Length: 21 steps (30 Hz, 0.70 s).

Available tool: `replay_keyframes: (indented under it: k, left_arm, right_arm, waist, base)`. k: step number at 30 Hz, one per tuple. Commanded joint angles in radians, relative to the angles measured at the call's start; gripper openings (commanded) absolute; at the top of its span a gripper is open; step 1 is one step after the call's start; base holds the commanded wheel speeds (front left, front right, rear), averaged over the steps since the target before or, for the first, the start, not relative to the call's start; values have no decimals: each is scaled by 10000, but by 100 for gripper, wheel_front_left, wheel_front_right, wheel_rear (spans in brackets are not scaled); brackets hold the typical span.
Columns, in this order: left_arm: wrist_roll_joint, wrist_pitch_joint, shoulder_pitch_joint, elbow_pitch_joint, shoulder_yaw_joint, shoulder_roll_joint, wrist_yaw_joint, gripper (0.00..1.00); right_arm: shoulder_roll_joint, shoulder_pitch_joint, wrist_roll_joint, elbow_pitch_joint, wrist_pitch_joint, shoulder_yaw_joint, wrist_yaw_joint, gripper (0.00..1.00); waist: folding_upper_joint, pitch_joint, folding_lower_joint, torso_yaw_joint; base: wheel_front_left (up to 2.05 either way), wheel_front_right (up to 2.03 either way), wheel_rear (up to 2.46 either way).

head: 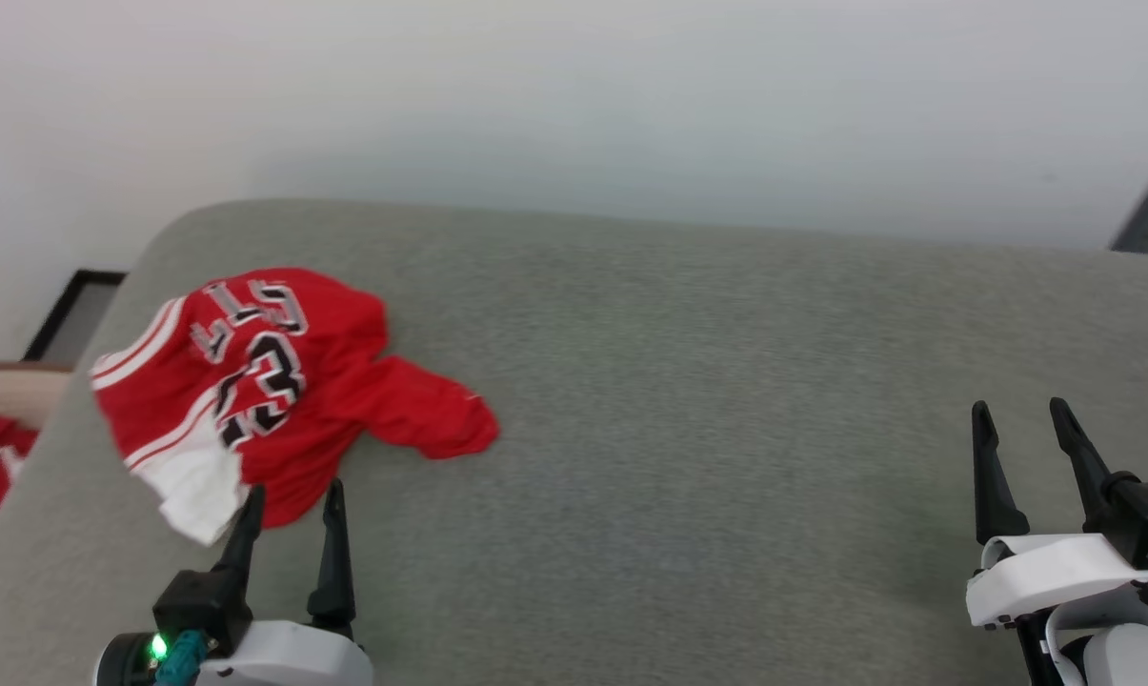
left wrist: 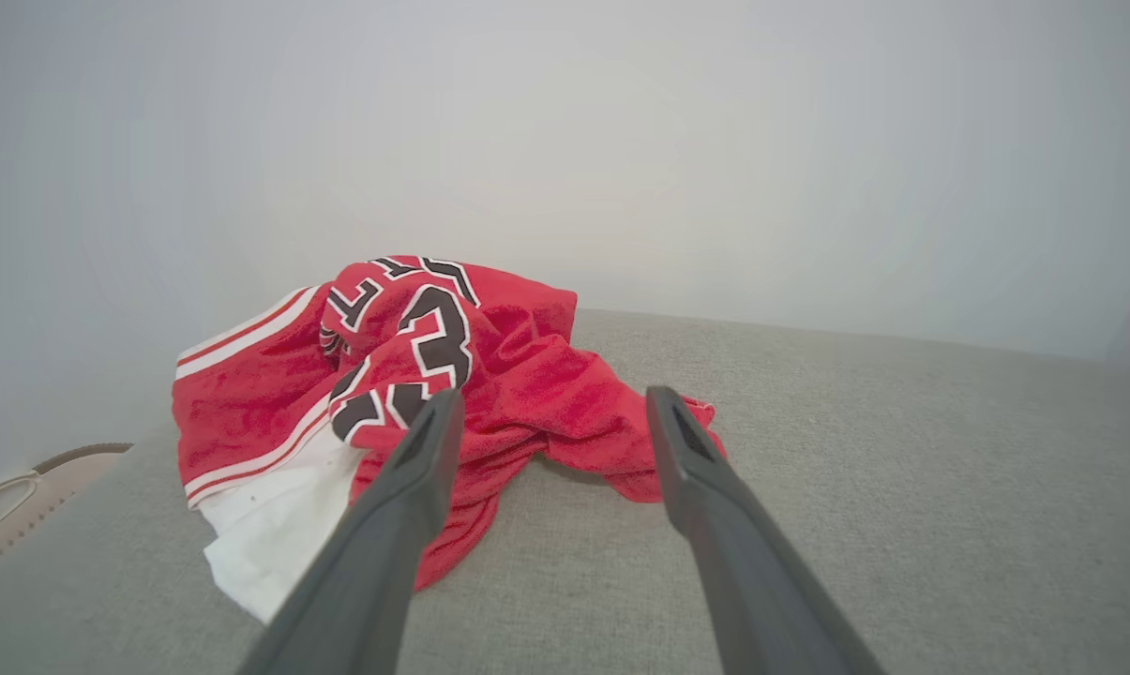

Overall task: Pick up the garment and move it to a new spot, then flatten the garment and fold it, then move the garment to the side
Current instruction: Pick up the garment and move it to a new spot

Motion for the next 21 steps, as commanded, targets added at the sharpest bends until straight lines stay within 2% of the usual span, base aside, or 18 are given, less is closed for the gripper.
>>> replay_keyframes:
  k: [1,13,16,21]
  left_arm:
    - [-45,-5,39,14,59,-30,51,100]
    - [-243,-5,583,77,24,-89,303,100]
    - [-439,-5,735,-99,192,-90,437,100]
    - [-1042,-5,1090,-699,396,-100,927,100]
  right_arm:
    - [-27,37,71,10,-9,104,-14,100]
    - [63,140,232,237,-10,860,-14,100]
    - [111,-186,232,315,-9,1297,-14,100]
    - [-40,-993,354,814,-9,2446,-14,100]
  waist:
    - [-1,-13,0,948]
    - [-1,-226,0,3841]
    - [-1,-87,0,3969]
    - [-1,214,0,4163]
  base:
    - [0,0,0]
    - [0,0,0]
    - [0,0,0]
    - [0,0,0]
